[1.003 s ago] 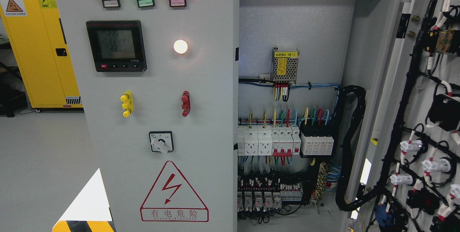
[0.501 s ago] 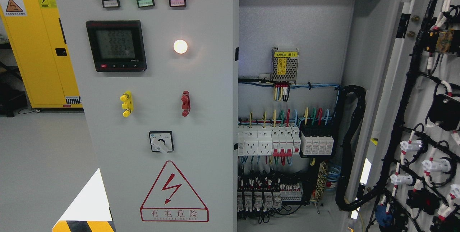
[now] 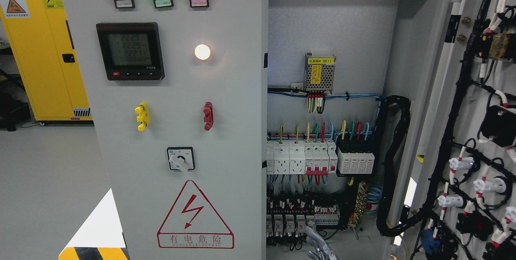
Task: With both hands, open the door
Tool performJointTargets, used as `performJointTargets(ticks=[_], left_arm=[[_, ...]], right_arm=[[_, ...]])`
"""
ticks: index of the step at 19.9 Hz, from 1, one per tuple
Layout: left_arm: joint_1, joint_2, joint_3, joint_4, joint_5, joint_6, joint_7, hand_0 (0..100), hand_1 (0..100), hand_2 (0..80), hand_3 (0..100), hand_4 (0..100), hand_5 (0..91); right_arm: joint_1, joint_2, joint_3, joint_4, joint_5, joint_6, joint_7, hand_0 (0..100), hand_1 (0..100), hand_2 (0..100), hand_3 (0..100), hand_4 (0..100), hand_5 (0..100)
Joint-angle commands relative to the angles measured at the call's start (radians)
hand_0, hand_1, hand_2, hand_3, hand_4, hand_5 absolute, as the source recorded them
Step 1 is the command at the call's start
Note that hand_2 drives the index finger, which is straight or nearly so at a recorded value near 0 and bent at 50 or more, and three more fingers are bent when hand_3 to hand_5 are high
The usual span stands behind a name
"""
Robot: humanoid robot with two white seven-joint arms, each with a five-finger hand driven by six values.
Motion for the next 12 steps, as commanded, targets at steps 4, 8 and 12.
performJointTargets(ticks=[4, 8, 12], left_arm=[[-0.012, -0.026, 0.001, 0.0, -0.002, -0.001, 0.0, 0, 0, 0.0, 2, 0, 0.0], [-0.028, -0.023, 0.001, 0.001, 0.0, 0.001, 0.0, 0, 0, 0.0, 2, 0, 0.0], [-0.029, -0.025, 0.001, 0.001, 0.002, 0.001, 0.0, 0, 0, 0.0, 2, 0, 0.0]], right_arm=[[-0.204, 0.022, -0.036, 0.082, -0.002, 0.031, 0.012, 22, 0, 0, 0, 0, 0], [-0.284, 0.04, -0.057, 0.139, -0.004, 0.034, 0.012, 22, 0, 0, 0, 0, 0], [-0.367, 0.055, -0.056, 0.21, -0.004, 0.071, 0.013, 22, 0, 0, 0, 0, 0]])
